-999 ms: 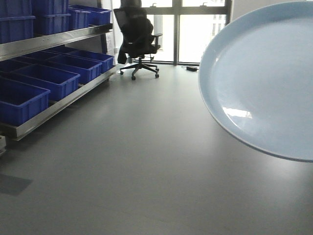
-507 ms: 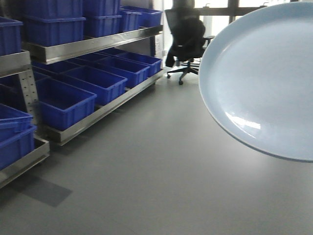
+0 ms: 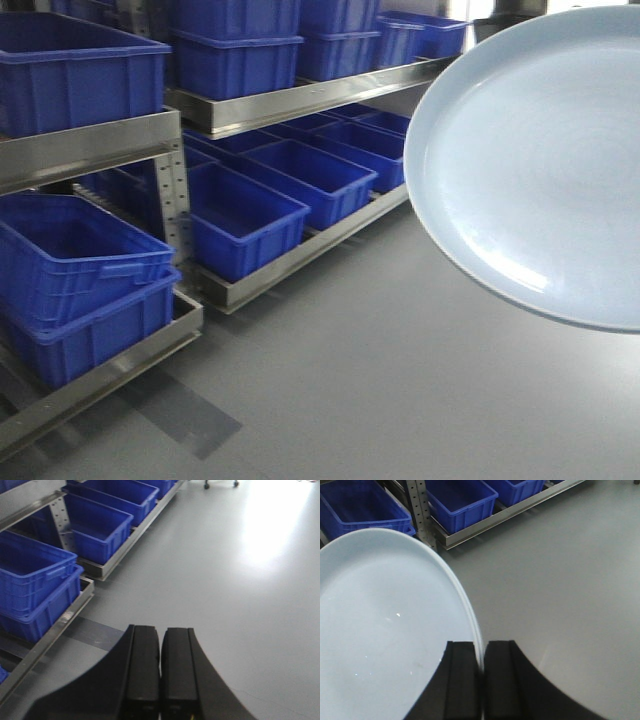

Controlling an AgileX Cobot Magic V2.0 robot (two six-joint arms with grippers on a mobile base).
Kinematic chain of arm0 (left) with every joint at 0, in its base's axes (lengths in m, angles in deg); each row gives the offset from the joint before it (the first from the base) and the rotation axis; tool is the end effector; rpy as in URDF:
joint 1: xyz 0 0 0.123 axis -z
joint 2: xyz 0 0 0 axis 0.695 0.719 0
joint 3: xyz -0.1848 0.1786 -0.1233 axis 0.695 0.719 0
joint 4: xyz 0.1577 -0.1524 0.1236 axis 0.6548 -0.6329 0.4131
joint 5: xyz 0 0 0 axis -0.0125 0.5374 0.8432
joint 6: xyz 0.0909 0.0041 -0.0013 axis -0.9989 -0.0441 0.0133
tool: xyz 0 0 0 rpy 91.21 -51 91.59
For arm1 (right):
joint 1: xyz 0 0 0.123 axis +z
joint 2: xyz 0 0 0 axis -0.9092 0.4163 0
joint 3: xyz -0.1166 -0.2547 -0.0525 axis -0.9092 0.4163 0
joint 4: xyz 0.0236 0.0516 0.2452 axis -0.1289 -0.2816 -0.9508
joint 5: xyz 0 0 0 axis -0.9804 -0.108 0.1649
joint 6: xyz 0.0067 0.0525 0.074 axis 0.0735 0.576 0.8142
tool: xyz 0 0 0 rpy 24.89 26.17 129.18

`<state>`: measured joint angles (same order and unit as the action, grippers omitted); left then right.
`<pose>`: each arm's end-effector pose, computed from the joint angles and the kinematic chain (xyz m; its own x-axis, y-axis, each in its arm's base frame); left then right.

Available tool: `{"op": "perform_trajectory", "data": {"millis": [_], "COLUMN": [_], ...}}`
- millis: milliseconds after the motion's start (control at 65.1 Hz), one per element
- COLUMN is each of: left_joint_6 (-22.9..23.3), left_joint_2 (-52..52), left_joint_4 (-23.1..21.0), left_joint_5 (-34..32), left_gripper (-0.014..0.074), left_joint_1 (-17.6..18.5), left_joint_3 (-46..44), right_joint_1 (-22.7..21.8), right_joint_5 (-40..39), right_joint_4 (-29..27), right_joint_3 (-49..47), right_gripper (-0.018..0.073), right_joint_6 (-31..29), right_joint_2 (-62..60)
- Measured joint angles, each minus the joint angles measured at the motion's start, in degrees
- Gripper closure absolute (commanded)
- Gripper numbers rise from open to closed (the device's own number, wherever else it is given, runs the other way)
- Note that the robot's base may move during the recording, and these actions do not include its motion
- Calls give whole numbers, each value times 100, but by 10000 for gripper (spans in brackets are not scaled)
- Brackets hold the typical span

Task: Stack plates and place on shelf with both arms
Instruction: 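Approach the shelf and position the held plates above a blue bin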

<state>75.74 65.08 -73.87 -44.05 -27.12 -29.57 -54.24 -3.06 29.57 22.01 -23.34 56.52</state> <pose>0.1110 -0.0351 0.2481 -0.2965 0.1223 -0.9472 0.3127 0.9495 0.0247 0.1345 0.0277 0.2860 -0.3856 -0.0184 -0.9225 -0.1832 0.9814 0.0571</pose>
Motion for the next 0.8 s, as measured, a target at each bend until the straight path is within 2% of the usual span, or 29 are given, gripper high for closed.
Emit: {"op": "perform_trajectory", "data": {"millis": [799], "left_joint_6": [0], "left_joint_2": [0], "left_joint_4": [0], "left_joint_5": [0], "left_gripper": [496], "left_joint_1": [0], "left_joint_3": [0], "right_joint_1": [0], "right_joint_5": [0], "right_joint_4": [0], "right_joint_3": [0], "right_gripper": [510], "right_joint_6": [0], "right_joint_2": [0]}}
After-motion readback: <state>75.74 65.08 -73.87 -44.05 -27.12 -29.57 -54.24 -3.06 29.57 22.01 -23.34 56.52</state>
